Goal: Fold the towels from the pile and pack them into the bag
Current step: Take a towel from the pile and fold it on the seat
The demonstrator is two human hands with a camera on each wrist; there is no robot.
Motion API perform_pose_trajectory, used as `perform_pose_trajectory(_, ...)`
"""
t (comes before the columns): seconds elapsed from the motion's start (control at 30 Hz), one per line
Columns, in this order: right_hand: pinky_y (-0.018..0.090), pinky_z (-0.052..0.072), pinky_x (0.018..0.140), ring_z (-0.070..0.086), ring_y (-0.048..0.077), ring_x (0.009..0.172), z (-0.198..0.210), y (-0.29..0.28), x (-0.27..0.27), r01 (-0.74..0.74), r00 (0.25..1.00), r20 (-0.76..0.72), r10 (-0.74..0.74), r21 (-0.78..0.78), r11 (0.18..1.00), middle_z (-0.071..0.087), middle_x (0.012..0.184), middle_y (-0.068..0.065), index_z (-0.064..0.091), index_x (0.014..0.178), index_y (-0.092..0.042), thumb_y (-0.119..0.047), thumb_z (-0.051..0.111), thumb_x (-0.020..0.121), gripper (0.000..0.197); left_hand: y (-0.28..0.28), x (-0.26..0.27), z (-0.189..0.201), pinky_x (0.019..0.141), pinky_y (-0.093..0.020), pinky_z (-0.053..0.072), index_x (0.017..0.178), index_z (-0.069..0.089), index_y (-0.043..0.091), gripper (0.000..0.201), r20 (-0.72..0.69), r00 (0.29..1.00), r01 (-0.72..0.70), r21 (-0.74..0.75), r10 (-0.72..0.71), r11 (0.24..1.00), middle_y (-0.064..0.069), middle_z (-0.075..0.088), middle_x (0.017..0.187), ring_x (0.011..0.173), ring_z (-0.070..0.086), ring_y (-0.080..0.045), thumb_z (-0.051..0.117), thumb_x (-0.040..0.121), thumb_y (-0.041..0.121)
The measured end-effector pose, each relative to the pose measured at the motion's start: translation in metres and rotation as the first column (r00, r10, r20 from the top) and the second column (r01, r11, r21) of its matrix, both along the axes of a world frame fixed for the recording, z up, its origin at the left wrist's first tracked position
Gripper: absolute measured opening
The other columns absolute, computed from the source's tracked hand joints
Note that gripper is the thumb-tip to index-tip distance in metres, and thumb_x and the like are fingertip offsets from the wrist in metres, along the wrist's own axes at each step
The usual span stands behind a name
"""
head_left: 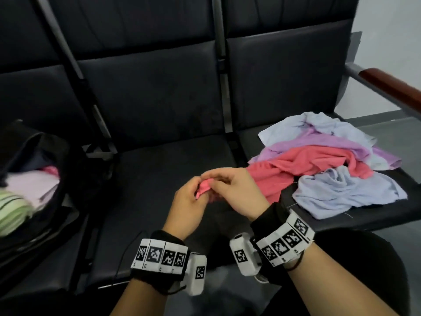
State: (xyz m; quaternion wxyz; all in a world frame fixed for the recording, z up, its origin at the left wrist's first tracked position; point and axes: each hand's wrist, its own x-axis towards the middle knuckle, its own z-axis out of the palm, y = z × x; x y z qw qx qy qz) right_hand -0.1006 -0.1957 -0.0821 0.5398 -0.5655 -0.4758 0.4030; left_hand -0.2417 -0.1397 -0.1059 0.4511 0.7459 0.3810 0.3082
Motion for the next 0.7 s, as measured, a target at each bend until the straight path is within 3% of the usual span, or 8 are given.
perform_pose_trajectory(0.07, 0.015, 0.053, 0.073, 0.07, 0.002, 0.083, -0.001, 0.001, -0.018, -0.023, 0.997, 0.072, 0.022, 0.012, 1.0, 0.074, 0.09, -0.005, 0.072, 0.104, -0.014, 0.012, 0.057, 0.086, 0.036, 0.001, -0.029, 0.002, 0.074, -0.022, 0.052, 0.098, 0.072, 0.021, 0.02, 0.005, 0.999, -0.037, 0.042, 0.036, 0.998, 0.01, 0.071, 0.085, 0.082, 0.068, -0.007, 0.06, 0.094, 0.005)
perform_pose_trajectory(0.13, 0.017, 0.051, 0.079, 0.068, 0.002, 0.084, -0.001, 0.004, -0.035, -0.003, 0.958, 0.288, -0.009, 0.043, 0.999, 0.073, 0.087, -0.008, 0.074, 0.102, -0.018, 0.004, 0.065, 0.083, 0.031, 0.001, -0.055, 0.006, 0.073, -0.017, 0.05, 0.098, 0.073, 0.026, 0.027, 0.015, 0.998, -0.066, 0.081, 0.065, 0.995, 0.013, 0.072, 0.086, 0.083, 0.068, -0.006, 0.057, 0.095, 0.003)
perform_pose_trajectory(0.23, 0.023, 0.047, 0.071, 0.061, 0.008, 0.073, 0.001, 0.008, -0.056, -0.045, 0.858, 0.513, 0.001, 0.073, 0.996, 0.065, 0.072, -0.007, 0.073, 0.086, -0.024, -0.016, 0.075, 0.08, 0.01, 0.0, -0.084, 0.011, 0.073, -0.014, 0.048, 0.091, 0.073, 0.029, 0.034, 0.026, 0.994, -0.105, 0.13, 0.103, 0.986, 0.014, 0.072, 0.087, 0.086, 0.067, -0.006, 0.057, 0.092, -0.001)
perform_pose_trajectory(0.33, 0.03, 0.042, 0.076, 0.052, 0.015, 0.082, 0.002, 0.012, -0.071, -0.132, 0.725, 0.687, 0.048, 0.07, 0.989, 0.056, 0.079, -0.008, 0.068, 0.079, -0.022, -0.026, 0.077, 0.081, 0.01, 0.0, -0.108, 0.014, 0.076, -0.014, 0.046, 0.088, 0.074, 0.026, 0.036, 0.049, 0.988, -0.151, 0.133, 0.146, 0.979, 0.014, 0.073, 0.087, 0.089, 0.067, -0.006, 0.056, 0.09, -0.005)
perform_pose_trajectory(0.43, 0.03, 0.041, 0.079, 0.05, 0.014, 0.085, 0.0, 0.013, -0.074, -0.221, 0.686, 0.716, 0.129, 0.036, 0.975, 0.056, 0.082, -0.011, 0.06, 0.077, -0.024, -0.022, 0.075, 0.082, 0.016, 0.002, -0.13, 0.016, 0.08, -0.018, 0.049, 0.089, 0.073, 0.016, 0.034, 0.095, 0.974, -0.216, 0.103, 0.207, 0.971, 0.007, 0.074, 0.088, 0.09, 0.068, -0.007, 0.054, 0.087, -0.012)
perform_pose_trajectory(0.53, 0.033, 0.044, 0.076, 0.052, 0.011, 0.076, -0.004, 0.01, -0.073, -0.252, 0.645, 0.738, 0.198, -0.039, 0.967, 0.054, 0.072, -0.013, 0.058, 0.078, -0.026, -0.024, 0.073, 0.084, 0.017, 0.005, -0.146, 0.018, 0.081, -0.014, 0.048, 0.089, 0.072, 0.01, 0.033, 0.183, 0.953, -0.252, 0.044, 0.24, 0.967, 0.001, 0.076, 0.089, 0.09, 0.069, -0.007, 0.052, 0.083, -0.016)
perform_pose_trajectory(0.63, 0.04, 0.049, 0.077, 0.056, 0.012, 0.076, -0.008, 0.006, -0.064, -0.23, 0.61, 0.77, 0.187, -0.054, 0.972, 0.058, 0.076, -0.009, 0.062, 0.085, -0.027, -0.025, 0.069, 0.085, 0.007, 0.011, -0.159, 0.02, 0.08, -0.012, 0.048, 0.088, 0.071, 0.011, 0.032, 0.227, 0.936, -0.281, 0.026, 0.268, 0.959, 0.003, 0.076, 0.088, 0.087, 0.067, -0.005, 0.052, 0.085, -0.015)
perform_pose_trajectory(0.7, 0.041, 0.051, 0.075, 0.06, 0.014, 0.077, -0.01, 0.003, -0.058, -0.192, 0.624, 0.764, 0.164, -0.054, 0.98, 0.063, 0.078, -0.008, 0.061, 0.087, -0.027, -0.023, 0.066, 0.083, 0.008, 0.014, -0.167, 0.021, 0.078, -0.012, 0.047, 0.085, 0.071, 0.016, 0.029, 0.274, 0.913, -0.316, 0.006, 0.302, 0.949, 0.007, 0.075, 0.086, 0.085, 0.065, -0.001, 0.053, 0.086, -0.007)
